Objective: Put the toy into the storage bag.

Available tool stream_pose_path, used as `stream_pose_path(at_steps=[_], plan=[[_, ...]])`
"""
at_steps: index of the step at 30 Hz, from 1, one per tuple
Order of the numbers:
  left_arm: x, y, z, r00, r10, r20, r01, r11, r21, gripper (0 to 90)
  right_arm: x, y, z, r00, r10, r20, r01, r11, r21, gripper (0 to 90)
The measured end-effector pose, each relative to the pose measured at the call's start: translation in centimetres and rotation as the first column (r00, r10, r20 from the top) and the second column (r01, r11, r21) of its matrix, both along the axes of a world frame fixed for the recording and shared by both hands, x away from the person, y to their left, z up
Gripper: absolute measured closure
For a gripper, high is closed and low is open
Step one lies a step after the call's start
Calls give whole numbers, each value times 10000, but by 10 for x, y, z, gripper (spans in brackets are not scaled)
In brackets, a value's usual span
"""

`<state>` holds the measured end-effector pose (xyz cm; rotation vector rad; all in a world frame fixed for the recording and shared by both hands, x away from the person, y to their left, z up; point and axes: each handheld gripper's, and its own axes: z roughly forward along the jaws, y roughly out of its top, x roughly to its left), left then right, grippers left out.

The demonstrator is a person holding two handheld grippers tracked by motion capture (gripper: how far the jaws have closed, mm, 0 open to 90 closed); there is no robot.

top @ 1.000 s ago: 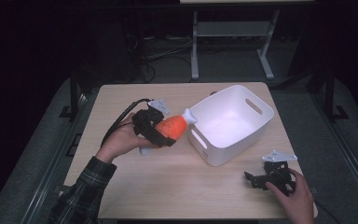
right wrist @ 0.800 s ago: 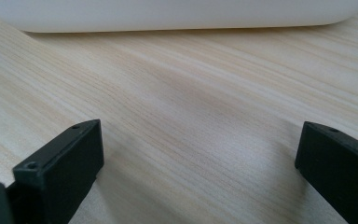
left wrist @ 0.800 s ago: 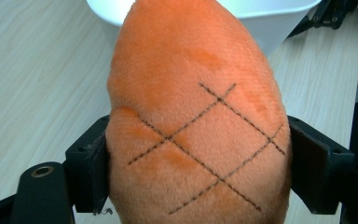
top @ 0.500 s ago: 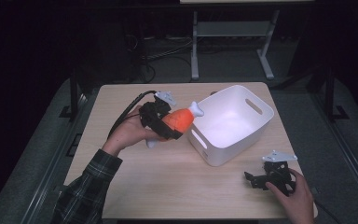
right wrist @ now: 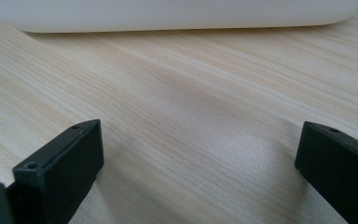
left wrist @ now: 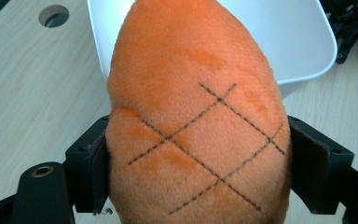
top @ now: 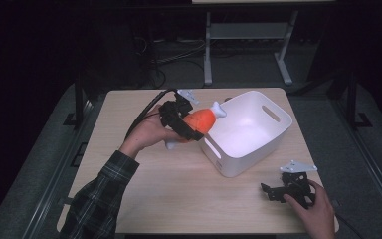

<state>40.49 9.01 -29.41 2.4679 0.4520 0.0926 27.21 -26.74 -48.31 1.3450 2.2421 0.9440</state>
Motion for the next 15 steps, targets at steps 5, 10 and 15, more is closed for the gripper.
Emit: stream_pose_path(at_steps=[5, 10, 15], plan=[[10, -13, 2, 10000, -1, 27, 1, 10000, 71, 196, 0, 0, 0, 10000, 1, 2, -1, 10000, -2, 6], [16, -25, 6, 9999, -114, 93, 112, 9998, 144, 196, 0, 0, 0, 10000, 0, 2, 0, 10000, -1, 6], [22, -35, 8, 9999, -142, 99, 140, 9997, 196, 196, 0, 0, 0, 10000, -6, 1, 6, 10000, -1, 6]])
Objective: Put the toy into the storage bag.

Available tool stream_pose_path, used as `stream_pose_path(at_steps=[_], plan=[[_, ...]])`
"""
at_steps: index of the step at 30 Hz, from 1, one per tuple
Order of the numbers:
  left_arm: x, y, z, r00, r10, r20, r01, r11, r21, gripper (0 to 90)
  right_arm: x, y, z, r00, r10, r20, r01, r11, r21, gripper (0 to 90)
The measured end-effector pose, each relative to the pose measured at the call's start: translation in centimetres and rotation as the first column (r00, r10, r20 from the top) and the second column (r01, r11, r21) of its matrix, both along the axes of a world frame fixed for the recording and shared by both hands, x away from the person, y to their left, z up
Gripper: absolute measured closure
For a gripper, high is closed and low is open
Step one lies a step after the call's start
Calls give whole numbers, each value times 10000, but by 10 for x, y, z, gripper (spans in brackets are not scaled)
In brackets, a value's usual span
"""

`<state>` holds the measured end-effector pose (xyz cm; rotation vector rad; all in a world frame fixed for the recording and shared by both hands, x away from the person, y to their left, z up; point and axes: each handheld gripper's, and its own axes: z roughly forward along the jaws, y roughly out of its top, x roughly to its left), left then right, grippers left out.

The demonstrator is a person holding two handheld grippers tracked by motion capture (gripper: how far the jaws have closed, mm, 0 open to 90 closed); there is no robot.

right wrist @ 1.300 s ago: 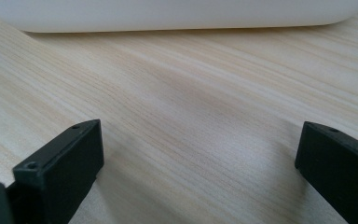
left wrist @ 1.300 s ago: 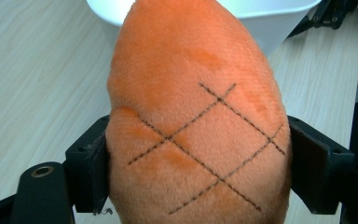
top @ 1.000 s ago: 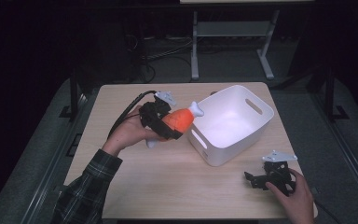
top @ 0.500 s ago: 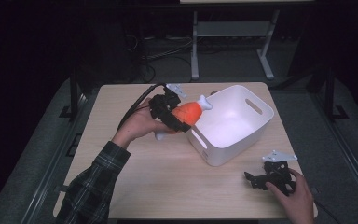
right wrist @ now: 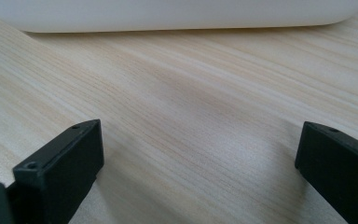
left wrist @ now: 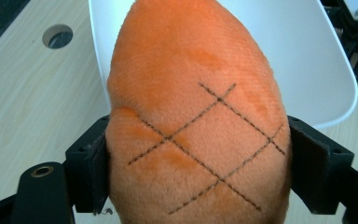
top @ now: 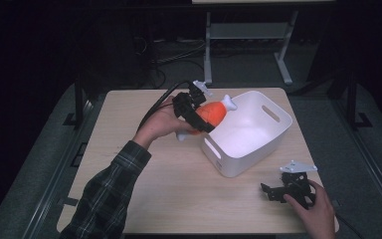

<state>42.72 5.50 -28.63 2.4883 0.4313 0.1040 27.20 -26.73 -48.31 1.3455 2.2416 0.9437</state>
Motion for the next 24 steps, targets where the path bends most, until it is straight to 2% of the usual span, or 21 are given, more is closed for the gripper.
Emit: stream_pose_path(at_steps=[1, 10, 24], plan=[[2, -2, 1, 10000, -52, 25, 51, 9999, 96, 196, 0, 0, 0, 10000, 2, 1, -2, 10000, -2, 6], [14, -29, -2, 9999, -161, -38, 161, 9999, -2, 196, 0, 0, 0, 10000, 2, 0, -2, 10000, -2, 6], [28, -55, -4, 10000, -77, -31, 77, 9998, -164, 196, 0, 0, 0, 10000, -5, 2, 5, 10000, -14, 6]])
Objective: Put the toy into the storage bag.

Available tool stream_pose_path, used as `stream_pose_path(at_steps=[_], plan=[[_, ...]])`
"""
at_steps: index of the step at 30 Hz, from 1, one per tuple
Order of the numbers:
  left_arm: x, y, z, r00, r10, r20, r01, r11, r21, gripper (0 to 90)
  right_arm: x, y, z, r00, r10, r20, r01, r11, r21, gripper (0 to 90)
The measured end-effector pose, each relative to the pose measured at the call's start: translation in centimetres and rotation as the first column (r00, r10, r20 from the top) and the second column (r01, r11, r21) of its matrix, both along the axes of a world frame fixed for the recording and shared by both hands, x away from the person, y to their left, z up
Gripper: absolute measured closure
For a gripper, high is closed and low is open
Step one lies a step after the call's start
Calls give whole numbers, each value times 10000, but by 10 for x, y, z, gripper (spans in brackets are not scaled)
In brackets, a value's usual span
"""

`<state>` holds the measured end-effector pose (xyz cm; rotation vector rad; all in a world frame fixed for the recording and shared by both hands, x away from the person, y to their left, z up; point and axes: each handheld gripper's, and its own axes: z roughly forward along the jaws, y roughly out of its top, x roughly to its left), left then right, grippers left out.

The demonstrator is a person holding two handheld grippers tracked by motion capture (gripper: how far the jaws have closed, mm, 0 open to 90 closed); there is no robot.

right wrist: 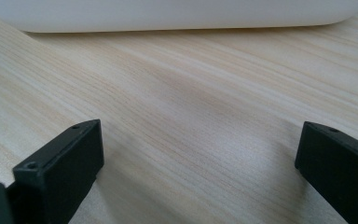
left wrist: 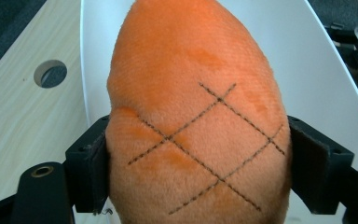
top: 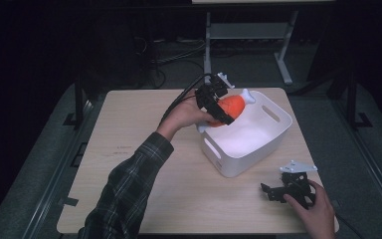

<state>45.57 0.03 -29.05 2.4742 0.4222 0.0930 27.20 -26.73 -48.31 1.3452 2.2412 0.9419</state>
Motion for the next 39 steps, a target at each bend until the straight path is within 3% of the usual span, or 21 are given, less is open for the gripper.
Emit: stream_pose_path(at_steps=[5, 15, 20, 30, 39], plan=[[6, -9, -2, 10000, 20, 83, -19, 9999, -123, 196, 0, 0, 0, 10000, -2, -1, 2, 10000, -2, 6], [18, -21, -19, 9995, 228, -239, -233, 9996, -184, 194, 0, 0, 0, 10000, 6, -3, -6, 10000, 7, 6], [21, -24, -26, 9994, 167, -304, -167, 9999, 7, 187, 0, 0, 0, 10000, 0, -1, 0, 10000, 2, 6], [19, -26, -27, 9997, 96, -232, -91, 9997, 226, 158, 0, 0, 0, 10000, 0, 0, 0, 10000, 3, 6], [19, -23, -22, 9998, 167, -55, -166, 9999, 32, 139, 0, 0, 0, 10000, -3, -1, 3, 10000, 1, 6]])
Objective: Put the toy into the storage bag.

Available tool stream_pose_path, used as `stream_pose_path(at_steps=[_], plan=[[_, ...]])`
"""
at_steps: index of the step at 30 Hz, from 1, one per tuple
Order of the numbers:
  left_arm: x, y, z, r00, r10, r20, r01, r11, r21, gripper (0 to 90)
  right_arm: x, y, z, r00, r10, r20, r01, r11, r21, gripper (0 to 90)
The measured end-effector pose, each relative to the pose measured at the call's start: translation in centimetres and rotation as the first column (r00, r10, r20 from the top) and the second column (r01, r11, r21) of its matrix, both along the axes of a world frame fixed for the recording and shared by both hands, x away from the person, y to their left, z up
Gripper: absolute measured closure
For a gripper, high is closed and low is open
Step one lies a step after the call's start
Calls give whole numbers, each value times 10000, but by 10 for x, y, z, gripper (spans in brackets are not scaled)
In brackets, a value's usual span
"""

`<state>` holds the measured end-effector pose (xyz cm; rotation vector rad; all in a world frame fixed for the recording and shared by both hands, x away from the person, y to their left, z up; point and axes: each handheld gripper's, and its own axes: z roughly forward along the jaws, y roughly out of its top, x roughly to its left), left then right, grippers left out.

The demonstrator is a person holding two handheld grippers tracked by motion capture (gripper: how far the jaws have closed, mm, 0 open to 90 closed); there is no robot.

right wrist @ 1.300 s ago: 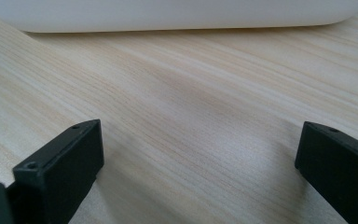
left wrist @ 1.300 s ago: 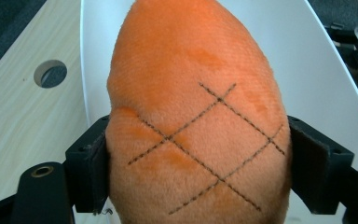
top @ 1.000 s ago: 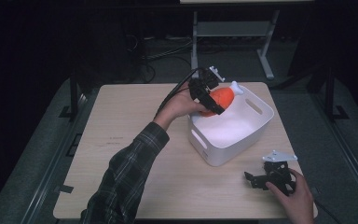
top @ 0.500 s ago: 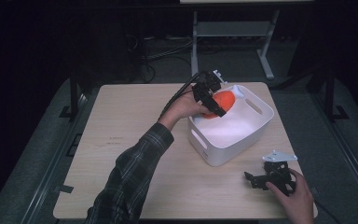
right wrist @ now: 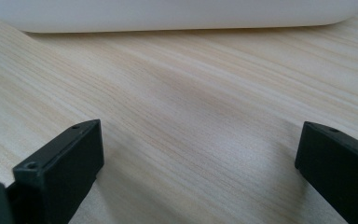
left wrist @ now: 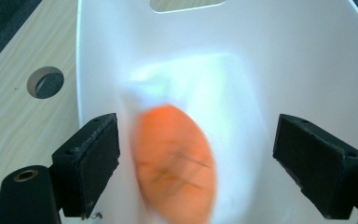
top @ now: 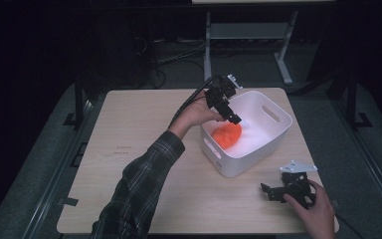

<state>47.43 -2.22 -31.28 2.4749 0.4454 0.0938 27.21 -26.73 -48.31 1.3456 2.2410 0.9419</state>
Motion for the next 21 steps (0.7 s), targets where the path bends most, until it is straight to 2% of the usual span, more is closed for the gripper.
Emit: stream_pose_path(at_steps=[12, 21], plan=[[-10, 24, 20, 9993, 57, 383, -55, 10000, -59, 139, 0, 0, 0, 10000, 1, -1, -1, 10000, 1, 5], [-19, 44, 23, 9986, 178, 490, -162, 9993, -331, 140, 0, 0, 0, 10000, 12, -5, -12, 10000, 0, 6]])
